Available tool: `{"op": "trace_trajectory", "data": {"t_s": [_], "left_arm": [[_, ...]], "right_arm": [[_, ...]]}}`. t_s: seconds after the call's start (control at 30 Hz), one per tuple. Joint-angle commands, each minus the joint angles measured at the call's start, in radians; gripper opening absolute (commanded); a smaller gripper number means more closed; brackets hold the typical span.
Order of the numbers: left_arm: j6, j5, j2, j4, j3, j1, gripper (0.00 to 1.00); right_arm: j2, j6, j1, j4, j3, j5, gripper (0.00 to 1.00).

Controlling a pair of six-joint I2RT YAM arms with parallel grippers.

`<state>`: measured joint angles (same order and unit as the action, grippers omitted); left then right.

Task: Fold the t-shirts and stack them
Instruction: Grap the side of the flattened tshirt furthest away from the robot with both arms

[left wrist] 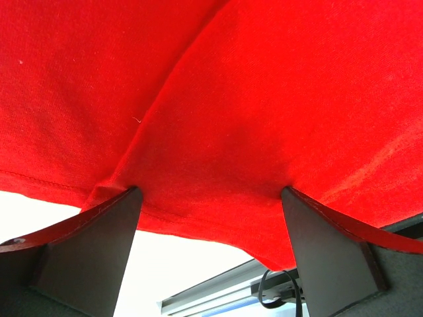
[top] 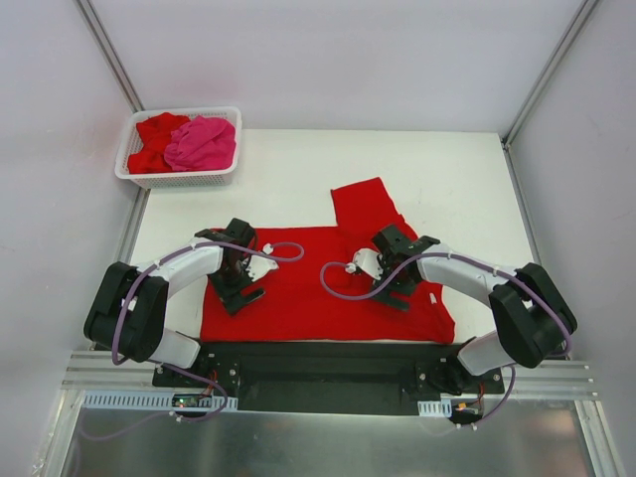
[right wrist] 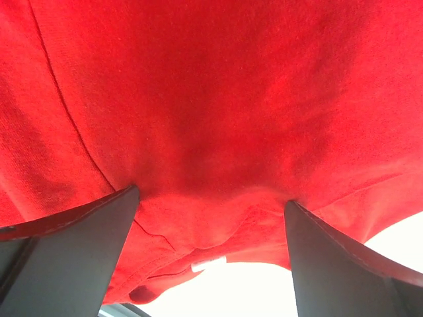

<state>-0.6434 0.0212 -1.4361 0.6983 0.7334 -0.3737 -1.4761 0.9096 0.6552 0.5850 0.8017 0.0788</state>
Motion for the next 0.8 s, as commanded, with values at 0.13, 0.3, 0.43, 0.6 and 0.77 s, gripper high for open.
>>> {"op": "trace_trajectory", "data": {"t_s": [0.13, 0.3, 0.43, 0.6, 0.77], "left_arm": [[-0.036, -0.049, 0.006, 0.035, -0.02, -0.004, 0.89], [-0.025, -0.049, 0.006, 0.033, -0.023, -0.004, 0.89], [-0.024, -0.053, 0.003, 0.035, -0.012, -0.004, 0.89], [-0.016, -0.052, 0.042, 0.062, 0.032, -0.004, 0.88], [0.037, 0.026, 0.149, 0.122, 0.21, -0.004, 0.89]], "right_arm": [[-0.003, 0.005, -0.002, 0.122, -0.027, 0.053, 0.96], [0.023, -0.003, -0.002, 0.128, -0.065, 0.071, 0.96], [0.079, -0.021, -0.012, 0.139, -0.017, 0.07, 0.96], [0.117, -0.057, -0.031, 0.18, 0.109, 0.075, 0.96], [0.204, -0.075, -0.063, 0.078, 0.214, 0.11, 0.96]]}}
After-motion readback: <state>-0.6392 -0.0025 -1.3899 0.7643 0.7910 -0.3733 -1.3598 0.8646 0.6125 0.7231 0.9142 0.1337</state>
